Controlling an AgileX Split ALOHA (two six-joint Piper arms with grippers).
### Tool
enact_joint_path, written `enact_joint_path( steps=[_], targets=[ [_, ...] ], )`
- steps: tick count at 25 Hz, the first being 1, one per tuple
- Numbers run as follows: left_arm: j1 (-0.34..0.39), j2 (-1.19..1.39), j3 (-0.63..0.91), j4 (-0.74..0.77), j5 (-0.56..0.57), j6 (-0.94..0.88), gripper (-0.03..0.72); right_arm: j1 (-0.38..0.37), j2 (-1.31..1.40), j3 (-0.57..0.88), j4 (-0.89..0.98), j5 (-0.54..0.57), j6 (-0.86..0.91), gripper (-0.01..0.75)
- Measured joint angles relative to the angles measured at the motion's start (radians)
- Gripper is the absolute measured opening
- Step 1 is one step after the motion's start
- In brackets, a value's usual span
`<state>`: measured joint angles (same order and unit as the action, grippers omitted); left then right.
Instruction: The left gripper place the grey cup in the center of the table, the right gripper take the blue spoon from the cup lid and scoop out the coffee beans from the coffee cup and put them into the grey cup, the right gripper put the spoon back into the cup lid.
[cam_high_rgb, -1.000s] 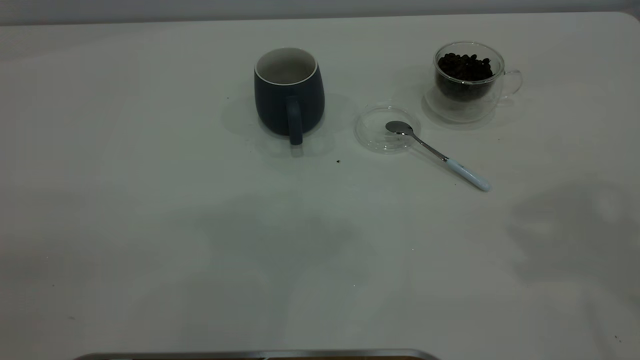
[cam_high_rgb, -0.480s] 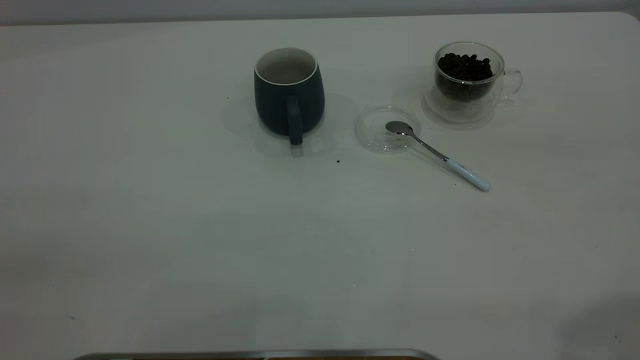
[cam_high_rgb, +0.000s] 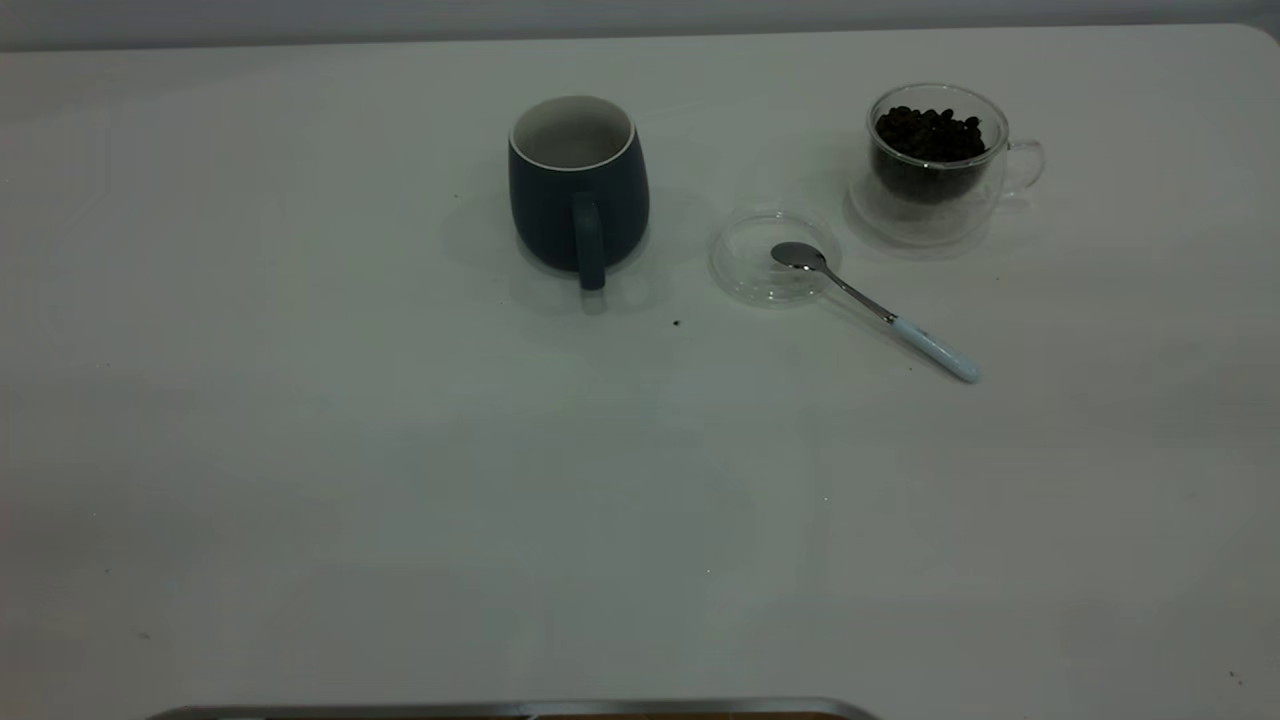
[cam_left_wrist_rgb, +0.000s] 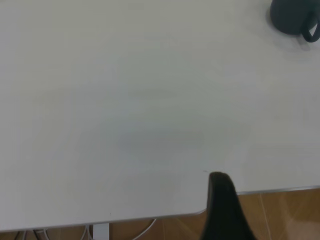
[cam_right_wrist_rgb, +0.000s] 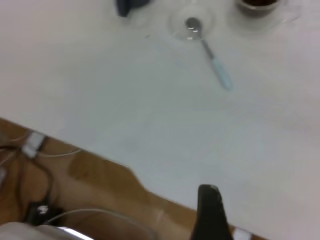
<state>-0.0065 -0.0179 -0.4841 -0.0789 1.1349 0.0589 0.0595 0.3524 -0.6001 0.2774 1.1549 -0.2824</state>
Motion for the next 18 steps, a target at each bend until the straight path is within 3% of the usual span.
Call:
enact_joint_path(
  steps=[9,18],
  targets=[
    [0.0,0.0,0.0,0.0,0.0,0.0,0.53,0.0,-0.263,0.086,-0.156,-0.017,0.06,0.59],
    [0.0,0.0,0.0,0.0,0.0,0.0,0.53,0.0,-0.359,0.101,-0.183,0.0,0.152,0.59]
  ],
)
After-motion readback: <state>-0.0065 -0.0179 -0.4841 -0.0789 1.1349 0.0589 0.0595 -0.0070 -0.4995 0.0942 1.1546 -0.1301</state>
